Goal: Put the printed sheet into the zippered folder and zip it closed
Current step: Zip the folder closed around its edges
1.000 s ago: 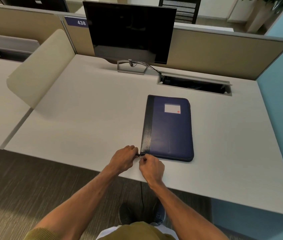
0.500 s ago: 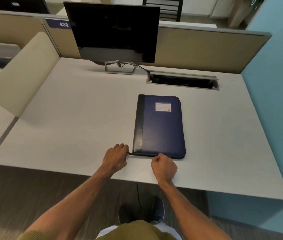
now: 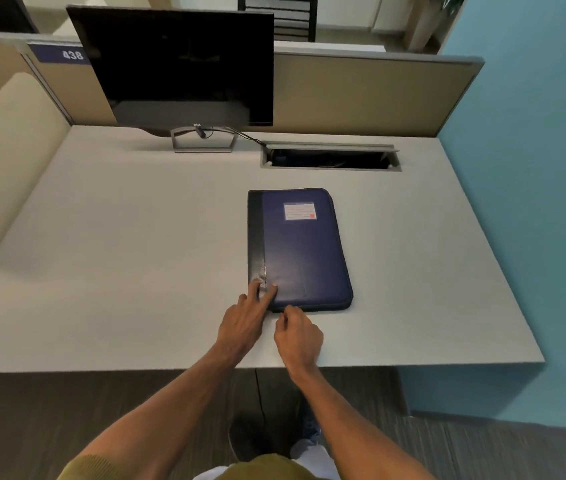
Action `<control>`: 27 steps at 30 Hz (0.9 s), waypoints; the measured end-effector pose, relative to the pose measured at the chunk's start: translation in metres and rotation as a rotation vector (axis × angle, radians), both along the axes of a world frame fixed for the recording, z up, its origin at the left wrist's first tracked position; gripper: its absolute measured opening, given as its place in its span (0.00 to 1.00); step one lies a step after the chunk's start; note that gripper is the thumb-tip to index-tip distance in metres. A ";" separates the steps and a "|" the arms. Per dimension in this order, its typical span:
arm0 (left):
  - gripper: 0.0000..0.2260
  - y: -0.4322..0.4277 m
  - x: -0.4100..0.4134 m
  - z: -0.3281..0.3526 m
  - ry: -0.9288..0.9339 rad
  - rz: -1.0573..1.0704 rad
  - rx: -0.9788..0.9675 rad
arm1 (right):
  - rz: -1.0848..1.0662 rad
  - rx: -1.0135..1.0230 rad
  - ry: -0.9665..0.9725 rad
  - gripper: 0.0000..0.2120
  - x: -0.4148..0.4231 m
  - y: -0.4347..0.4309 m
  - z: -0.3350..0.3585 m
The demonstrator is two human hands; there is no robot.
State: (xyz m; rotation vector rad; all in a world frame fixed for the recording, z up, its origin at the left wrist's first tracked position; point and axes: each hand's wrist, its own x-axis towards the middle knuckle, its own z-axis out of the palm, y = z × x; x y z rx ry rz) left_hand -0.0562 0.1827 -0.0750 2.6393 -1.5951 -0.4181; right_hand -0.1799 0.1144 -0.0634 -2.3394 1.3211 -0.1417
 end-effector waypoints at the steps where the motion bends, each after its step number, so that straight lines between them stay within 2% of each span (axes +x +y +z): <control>1: 0.36 0.000 0.001 0.000 -0.011 -0.005 -0.002 | 0.009 0.000 -0.001 0.13 0.001 0.002 0.000; 9: 0.37 0.001 0.005 0.004 -0.041 -0.022 0.023 | -0.131 -0.016 0.084 0.11 -0.021 -0.022 0.001; 16: 0.38 0.010 0.018 0.002 -0.049 -0.018 0.009 | -0.288 -0.014 0.075 0.11 -0.058 -0.058 0.005; 22: 0.39 0.015 0.026 -0.001 -0.130 -0.012 0.015 | -0.188 -0.027 0.086 0.11 -0.077 -0.081 0.008; 27: 0.33 0.004 0.012 -0.001 -0.146 0.066 -0.050 | -0.017 0.029 0.015 0.09 -0.085 -0.100 0.010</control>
